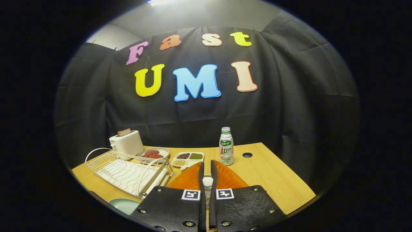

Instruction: Take the plate from the dish rack, then take the spoon from the basket and place it into the plate.

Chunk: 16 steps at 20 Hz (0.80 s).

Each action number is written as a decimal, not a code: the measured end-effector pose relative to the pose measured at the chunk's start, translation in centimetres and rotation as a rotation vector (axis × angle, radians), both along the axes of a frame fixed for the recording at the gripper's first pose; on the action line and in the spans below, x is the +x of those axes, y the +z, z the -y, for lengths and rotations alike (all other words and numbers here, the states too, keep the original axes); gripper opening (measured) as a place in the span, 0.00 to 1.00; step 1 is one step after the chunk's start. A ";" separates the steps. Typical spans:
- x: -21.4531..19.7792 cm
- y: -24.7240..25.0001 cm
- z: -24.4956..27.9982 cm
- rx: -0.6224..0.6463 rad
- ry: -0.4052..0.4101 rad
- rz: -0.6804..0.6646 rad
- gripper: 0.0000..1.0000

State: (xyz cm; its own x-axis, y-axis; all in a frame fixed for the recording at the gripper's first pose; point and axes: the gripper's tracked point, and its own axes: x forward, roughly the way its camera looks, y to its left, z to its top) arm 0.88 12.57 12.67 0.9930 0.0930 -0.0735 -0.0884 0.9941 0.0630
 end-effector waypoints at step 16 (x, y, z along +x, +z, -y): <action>-8.6 6.6 -1.0 -0.014 0.017 -0.041 0.04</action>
